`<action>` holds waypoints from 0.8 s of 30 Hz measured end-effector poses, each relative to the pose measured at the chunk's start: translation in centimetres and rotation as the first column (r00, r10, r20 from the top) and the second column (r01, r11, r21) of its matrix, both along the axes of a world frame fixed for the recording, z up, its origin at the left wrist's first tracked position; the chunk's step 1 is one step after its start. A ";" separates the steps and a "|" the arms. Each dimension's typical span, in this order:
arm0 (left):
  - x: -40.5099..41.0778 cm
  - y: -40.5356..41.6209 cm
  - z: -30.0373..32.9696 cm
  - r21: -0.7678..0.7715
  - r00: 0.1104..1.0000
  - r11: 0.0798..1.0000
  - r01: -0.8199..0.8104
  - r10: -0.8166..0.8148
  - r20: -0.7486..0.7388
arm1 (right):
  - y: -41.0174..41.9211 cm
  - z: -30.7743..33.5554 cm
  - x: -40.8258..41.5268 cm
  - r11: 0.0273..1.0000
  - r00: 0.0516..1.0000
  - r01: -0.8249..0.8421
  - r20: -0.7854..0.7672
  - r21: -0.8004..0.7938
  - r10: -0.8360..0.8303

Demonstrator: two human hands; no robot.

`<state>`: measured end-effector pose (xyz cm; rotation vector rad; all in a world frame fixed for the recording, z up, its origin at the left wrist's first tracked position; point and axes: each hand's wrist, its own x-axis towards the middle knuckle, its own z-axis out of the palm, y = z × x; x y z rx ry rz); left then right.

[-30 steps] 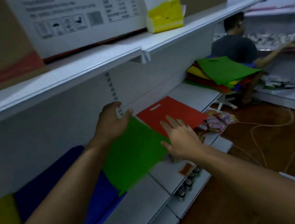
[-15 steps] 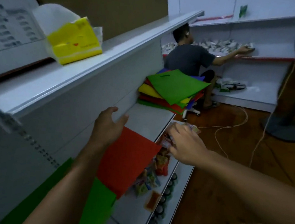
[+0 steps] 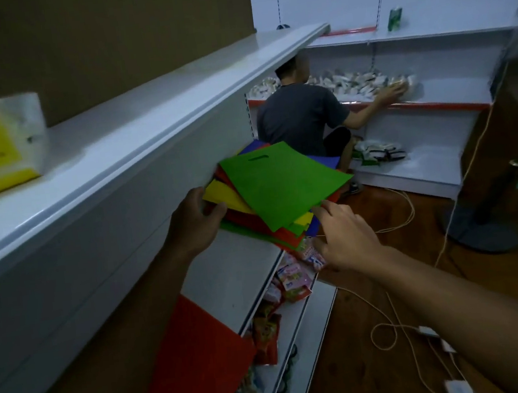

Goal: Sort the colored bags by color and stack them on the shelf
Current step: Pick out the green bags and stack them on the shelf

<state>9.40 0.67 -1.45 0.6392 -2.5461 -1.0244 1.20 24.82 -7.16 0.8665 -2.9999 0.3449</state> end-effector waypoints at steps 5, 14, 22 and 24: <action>-7.8 -0.2 -2.2 0.017 0.995 0.998 -0.054 0.053 0.079 | -0.4 -2.3 -8.7 0.998 0.996 -0.066 0.059 0.010 0.065; -19.2 0.2 -7.0 0.096 0.946 0.956 -0.277 0.254 0.201 | -3.5 -4.8 -25.0 0.984 0.976 -0.176 0.131 0.025 0.171; -23.2 -0.3 -10.0 0.213 0.894 0.883 -0.419 0.360 0.267 | -5.6 -6.8 -30.9 0.983 0.960 -0.140 0.260 0.115 0.106; -23.7 -0.5 -10.3 0.261 0.881 0.850 -0.458 0.395 0.260 | -5.8 -7.0 -30.8 0.984 0.959 -0.152 0.255 0.099 0.122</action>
